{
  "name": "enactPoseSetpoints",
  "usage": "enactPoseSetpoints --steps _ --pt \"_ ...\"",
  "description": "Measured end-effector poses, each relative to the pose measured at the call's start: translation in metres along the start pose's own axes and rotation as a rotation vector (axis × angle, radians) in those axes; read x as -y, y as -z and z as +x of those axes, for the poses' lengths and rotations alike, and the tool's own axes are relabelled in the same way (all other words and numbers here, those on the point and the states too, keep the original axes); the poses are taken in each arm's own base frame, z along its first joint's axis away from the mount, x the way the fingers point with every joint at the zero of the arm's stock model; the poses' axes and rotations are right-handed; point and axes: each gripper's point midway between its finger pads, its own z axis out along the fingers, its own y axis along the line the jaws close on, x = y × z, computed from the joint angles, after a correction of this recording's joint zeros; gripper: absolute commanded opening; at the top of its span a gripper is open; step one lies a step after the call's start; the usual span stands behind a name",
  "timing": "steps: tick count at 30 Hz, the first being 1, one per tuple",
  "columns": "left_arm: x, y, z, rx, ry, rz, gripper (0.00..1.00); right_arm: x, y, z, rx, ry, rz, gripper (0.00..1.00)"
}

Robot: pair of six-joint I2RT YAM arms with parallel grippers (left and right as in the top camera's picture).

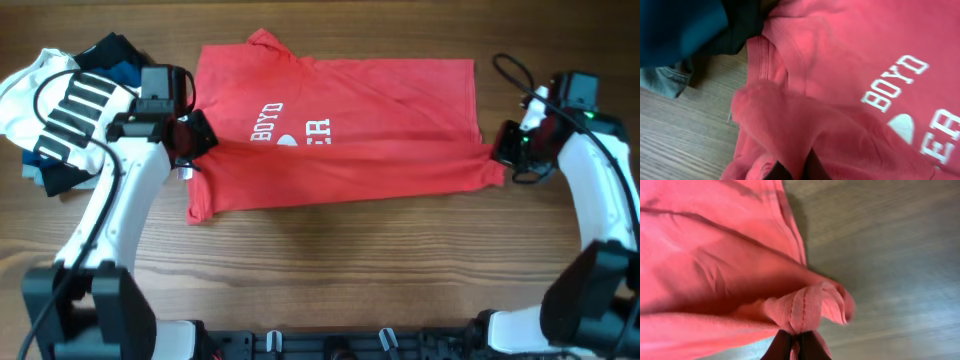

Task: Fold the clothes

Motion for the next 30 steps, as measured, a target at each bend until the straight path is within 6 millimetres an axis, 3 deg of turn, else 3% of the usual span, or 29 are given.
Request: enactPoseSetpoints --steps 6,13,15,16,18,21,22,30 --pt "-0.005 -0.025 0.008 -0.056 -0.005 -0.045 0.04 0.0 -0.024 -0.006 -0.011 0.011 0.01 0.04" --pt "-0.005 -0.04 0.008 -0.066 -0.006 -0.055 0.04 0.0 -0.033 -0.022 0.039 0.018 0.011 0.04" --pt "-0.005 -0.04 0.007 -0.059 -0.007 -0.059 0.04 -0.001 -0.033 -0.027 0.061 0.021 0.007 0.1" --pt "-0.006 -0.04 0.006 -0.056 -0.006 -0.062 0.04 -0.001 -0.033 -0.029 0.069 0.022 0.006 0.21" --pt "-0.007 -0.04 0.005 -0.051 -0.007 -0.07 0.13 -0.002 -0.032 -0.032 0.08 0.029 0.005 0.42" --pt "-0.008 -0.04 0.005 -0.047 -0.002 -0.076 0.4 -0.001 -0.033 -0.031 0.076 0.032 0.009 0.51" --pt "-0.009 -0.04 0.004 -0.046 -0.003 -0.078 0.45 0.0 -0.033 -0.03 0.072 0.031 0.013 0.53" --pt "-0.01 -0.039 0.003 -0.038 -0.007 -0.085 0.51 0.003 -0.033 -0.012 -0.001 0.02 0.028 0.57"
